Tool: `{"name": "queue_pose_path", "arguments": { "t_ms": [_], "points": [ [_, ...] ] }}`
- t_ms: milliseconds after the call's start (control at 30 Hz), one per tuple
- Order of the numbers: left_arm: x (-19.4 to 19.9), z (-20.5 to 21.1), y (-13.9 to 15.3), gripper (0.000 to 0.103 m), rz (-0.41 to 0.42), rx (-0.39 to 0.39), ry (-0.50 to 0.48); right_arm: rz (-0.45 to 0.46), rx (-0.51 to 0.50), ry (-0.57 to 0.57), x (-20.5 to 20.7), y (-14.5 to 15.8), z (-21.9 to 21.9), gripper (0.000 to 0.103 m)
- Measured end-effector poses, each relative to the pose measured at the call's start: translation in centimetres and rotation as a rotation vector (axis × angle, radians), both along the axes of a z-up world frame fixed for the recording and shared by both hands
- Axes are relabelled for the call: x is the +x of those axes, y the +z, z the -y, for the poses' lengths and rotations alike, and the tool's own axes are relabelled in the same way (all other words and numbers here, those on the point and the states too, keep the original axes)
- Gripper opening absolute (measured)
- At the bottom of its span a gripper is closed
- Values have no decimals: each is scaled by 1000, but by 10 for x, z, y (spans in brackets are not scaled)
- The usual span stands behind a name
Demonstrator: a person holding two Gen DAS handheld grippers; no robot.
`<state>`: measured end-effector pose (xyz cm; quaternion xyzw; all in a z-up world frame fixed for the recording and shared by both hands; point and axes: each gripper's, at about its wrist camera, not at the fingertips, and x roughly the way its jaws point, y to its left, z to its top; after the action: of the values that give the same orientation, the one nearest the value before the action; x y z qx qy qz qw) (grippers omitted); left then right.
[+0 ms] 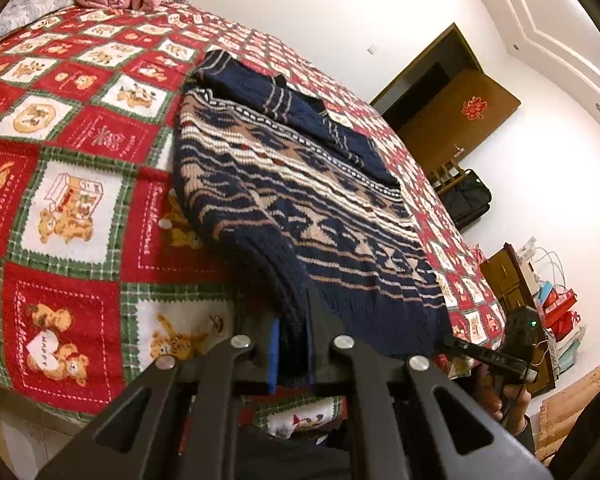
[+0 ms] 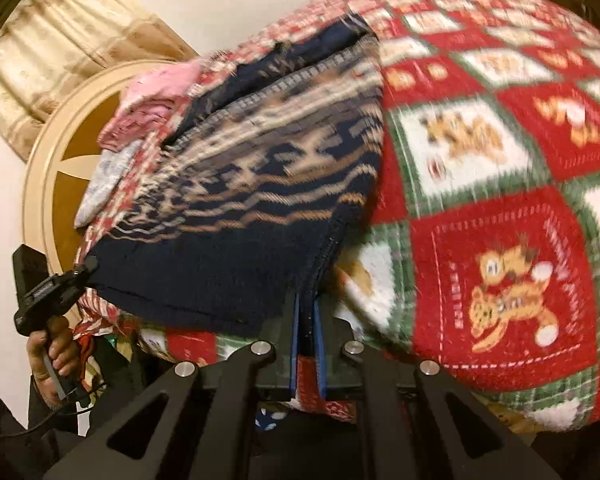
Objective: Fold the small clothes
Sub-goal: 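Lift the hem with both tools and fold it over toward the collar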
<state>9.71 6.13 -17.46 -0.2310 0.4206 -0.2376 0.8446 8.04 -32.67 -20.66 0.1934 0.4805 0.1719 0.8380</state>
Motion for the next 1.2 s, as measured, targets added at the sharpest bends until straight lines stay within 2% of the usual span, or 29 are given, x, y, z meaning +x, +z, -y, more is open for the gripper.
{"name": "queue_pose_path", "arguments": {
  "t_ms": [233,500,733,1067,1200],
  "points": [
    [10,-8,12,10,33,-11,16,105,47,-22,9,36,12,6],
    [47,-6,40,10,103,12,14,208,-22,-22,52,80,12,6],
    [99,-4,60,10,144,42,36,266,-67,-27,107,110,6,6],
    [167,0,61,10,113,6,51,270,-114,-51,191,117,-2,6],
    [198,-3,65,10,97,-36,70,278,-123,-63,225,123,-4,6]
  ]
}}
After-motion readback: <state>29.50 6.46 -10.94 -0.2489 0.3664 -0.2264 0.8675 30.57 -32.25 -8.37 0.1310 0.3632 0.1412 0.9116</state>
